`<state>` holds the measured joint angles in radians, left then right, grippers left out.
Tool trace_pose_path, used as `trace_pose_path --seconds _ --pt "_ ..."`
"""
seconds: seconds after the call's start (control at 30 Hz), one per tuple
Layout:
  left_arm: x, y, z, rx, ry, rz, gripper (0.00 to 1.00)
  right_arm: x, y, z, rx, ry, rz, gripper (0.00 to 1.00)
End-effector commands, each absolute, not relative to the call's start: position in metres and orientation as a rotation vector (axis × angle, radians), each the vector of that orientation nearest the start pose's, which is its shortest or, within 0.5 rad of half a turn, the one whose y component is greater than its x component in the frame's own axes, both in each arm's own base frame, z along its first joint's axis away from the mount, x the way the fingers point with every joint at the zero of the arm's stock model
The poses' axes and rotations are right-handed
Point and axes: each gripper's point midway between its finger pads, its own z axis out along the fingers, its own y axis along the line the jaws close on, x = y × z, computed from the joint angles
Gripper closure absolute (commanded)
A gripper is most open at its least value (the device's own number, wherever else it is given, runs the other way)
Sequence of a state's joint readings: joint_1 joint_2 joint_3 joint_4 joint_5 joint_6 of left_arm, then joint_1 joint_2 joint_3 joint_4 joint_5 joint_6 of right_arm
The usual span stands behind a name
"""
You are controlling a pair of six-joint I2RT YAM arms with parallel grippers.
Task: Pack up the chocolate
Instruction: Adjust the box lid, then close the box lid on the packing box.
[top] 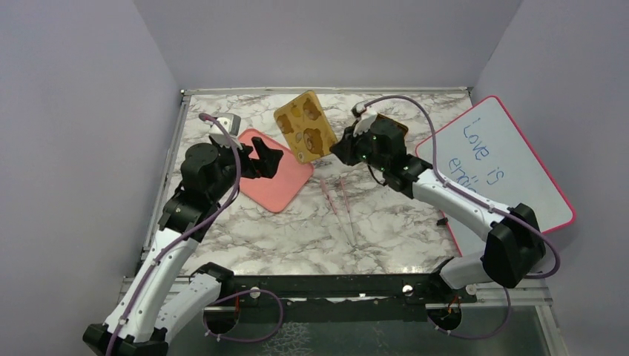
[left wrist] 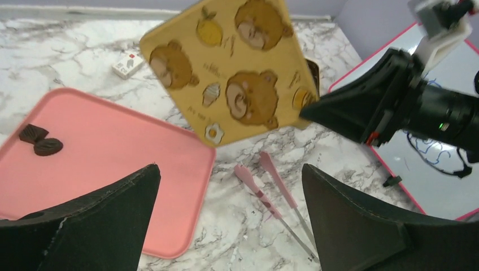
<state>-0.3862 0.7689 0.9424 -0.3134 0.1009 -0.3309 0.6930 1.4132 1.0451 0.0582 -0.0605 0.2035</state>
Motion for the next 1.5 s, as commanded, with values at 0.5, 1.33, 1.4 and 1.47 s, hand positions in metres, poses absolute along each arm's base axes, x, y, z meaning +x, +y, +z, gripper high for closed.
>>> trace_pose_path --seconds 0.5,1.33,1.4,1.47 --pt "0.288 -0.190 0.246 0.231 1.931 -0.819 0.01 0.418 0.192 0.221 0.506 1.831 0.974 0.99" --pt "0.280 -0.170 0.228 0.250 1.958 -0.696 0.01 0.440 0.152 0.188 0.739 1.746 1.035 0.99" --pt "0.280 -0.170 0.227 0.248 1.961 -0.696 0.01 0.441 0.152 0.191 0.729 1.731 1.049 0.99" --pt "0.280 -0.170 0.227 0.244 1.958 -0.699 0.01 0.441 0.152 0.195 0.721 1.706 1.057 0.99"
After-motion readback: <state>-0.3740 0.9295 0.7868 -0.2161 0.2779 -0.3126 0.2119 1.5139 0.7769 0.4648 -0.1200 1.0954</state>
